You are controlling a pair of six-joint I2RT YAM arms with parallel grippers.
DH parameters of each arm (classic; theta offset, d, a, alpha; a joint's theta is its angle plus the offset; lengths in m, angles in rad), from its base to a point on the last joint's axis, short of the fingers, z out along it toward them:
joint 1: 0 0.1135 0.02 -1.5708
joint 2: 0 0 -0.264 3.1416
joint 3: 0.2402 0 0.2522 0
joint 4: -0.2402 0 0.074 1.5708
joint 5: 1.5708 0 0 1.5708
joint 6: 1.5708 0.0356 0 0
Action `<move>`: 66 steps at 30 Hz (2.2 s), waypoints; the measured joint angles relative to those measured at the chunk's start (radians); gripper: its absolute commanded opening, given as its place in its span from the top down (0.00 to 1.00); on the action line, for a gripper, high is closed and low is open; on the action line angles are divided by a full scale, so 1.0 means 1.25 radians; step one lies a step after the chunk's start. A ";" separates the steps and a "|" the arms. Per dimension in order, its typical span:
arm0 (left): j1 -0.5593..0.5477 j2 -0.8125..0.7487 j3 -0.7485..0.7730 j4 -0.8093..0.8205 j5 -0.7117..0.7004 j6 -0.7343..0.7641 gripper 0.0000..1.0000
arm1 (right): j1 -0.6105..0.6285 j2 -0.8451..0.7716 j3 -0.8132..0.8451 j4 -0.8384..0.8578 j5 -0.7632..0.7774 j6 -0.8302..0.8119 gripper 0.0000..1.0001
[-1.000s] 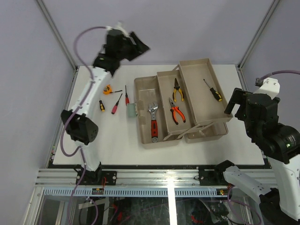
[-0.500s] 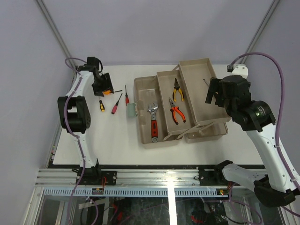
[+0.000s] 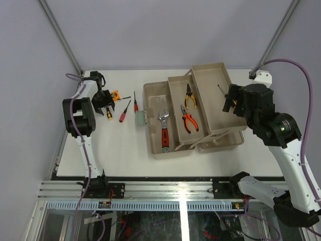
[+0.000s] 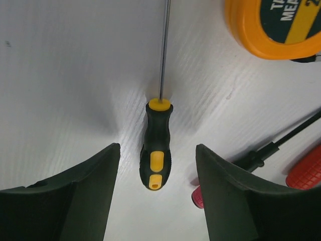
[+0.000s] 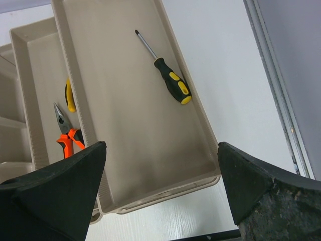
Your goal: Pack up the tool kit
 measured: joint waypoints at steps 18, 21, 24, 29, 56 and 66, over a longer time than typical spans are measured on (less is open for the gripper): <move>-0.003 -0.044 0.032 -0.005 0.083 -0.042 1.00 | 0.000 0.037 0.000 0.002 0.000 -0.010 0.01; -0.020 -0.110 0.117 0.046 0.192 -0.118 1.00 | 0.000 0.038 0.000 0.007 0.000 -0.010 0.01; -0.078 -0.180 0.171 0.167 0.282 -0.229 1.00 | 0.000 0.041 0.000 0.017 0.001 -0.010 0.01; -0.309 -0.203 0.286 0.350 0.365 -0.396 1.00 | 0.000 0.052 0.000 0.019 0.002 -0.007 0.01; -0.773 -0.037 0.254 0.406 0.196 -0.562 0.99 | 0.000 -0.073 -0.003 -0.054 0.085 0.050 0.01; -0.776 -0.037 0.248 0.426 0.125 -0.595 0.39 | 0.000 -0.067 -0.003 -0.054 0.084 0.039 0.01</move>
